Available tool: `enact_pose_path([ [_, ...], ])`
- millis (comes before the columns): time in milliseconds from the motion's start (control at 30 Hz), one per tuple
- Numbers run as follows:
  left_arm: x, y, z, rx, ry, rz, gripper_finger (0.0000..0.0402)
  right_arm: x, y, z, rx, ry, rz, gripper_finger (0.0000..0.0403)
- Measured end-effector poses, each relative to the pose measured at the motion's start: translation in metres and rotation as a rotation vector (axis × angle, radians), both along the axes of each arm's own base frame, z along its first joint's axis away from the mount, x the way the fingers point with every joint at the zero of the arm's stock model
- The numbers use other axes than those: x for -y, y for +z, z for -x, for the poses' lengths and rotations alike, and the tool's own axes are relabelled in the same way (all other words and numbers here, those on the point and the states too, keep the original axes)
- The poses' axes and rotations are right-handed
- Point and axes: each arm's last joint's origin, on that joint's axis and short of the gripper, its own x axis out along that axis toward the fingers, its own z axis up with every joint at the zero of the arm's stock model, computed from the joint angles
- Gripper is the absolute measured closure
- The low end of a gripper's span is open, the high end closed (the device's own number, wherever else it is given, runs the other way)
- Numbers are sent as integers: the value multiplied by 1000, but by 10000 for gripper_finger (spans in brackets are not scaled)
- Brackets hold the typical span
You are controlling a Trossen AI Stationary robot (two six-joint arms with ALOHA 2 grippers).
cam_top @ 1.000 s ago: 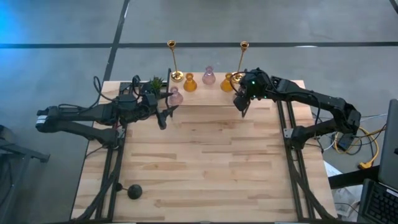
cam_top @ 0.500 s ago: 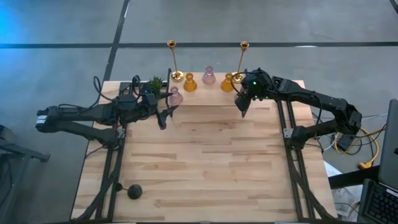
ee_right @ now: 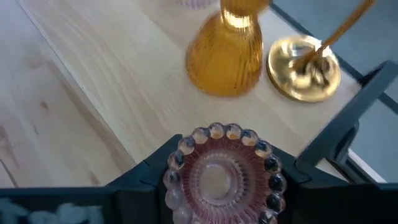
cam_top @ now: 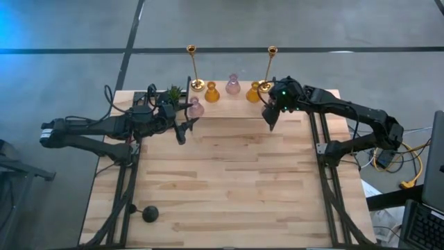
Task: Pick & Place candle stick holders
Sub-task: Put the pink glass candle holder on the shelf
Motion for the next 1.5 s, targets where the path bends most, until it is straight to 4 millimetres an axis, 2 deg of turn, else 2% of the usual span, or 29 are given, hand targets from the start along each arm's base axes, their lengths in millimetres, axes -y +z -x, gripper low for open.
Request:
enact_pose_path([
  [133, 0, 0, 0, 0, 0, 0, 138, 0, -1, 0, -7, 8, 1, 229],
  [500, 0, 0, 0, -1, 0, 0, 138, 1, 0, -2, 0, 33, 31, 252],
  [1500, 0, -2, 0, -16, 1, 13, 138, 2, 3, -4, 27, 47, 62, 240],
])
